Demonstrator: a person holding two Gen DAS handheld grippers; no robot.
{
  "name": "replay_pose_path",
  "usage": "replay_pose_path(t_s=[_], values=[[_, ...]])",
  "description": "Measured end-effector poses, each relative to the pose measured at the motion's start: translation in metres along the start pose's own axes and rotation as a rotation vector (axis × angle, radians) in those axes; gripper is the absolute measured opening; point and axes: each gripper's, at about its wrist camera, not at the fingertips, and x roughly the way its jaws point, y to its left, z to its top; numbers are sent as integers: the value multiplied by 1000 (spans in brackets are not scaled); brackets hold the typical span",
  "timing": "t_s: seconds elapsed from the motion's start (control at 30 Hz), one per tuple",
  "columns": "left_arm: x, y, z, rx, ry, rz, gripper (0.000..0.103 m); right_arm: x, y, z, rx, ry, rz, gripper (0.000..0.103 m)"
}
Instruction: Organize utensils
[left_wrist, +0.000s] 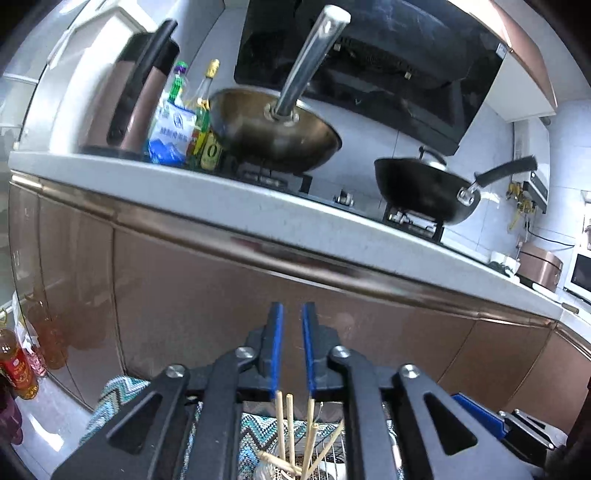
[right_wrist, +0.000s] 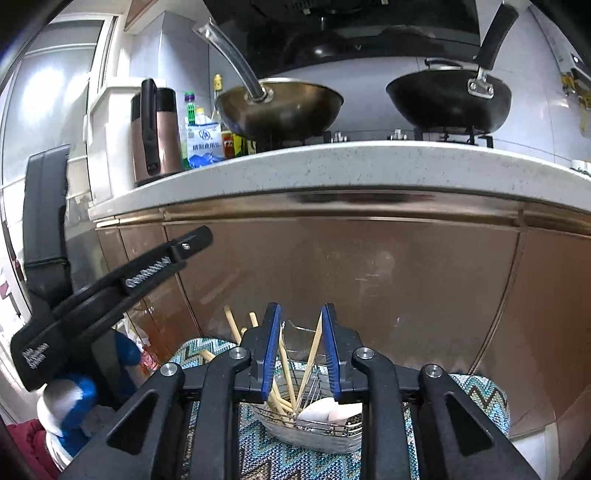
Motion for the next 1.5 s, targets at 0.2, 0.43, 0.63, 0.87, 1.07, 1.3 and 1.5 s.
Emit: replay_pose_path(t_s=[0.2,0.43,0.63,0.87,1.07,1.3,1.5], values=[[-48,0,20,20,-14,44,40,-43,11,7,7,-48,-3,38],[-109,-1,25,77,29,95,52,-101,31,3,-3,-97,-31,53],[-163,-1,16,140,42,181,57,-151,38,-9,13,-144,-94,67],[-224,-3,5,206,-3,268,59,-205,51,-24,-20,-203,-210,94],[-265,-6,1,233,-46,309,59,-237,62,-34,-66,-230,-279,103],[-294,-8,1,245,-77,331,68,-269,62,-39,-54,-273,-314,103],[-311,-9,1,239,-99,367,74,-282,60,-42,-50,-285,-339,103]])
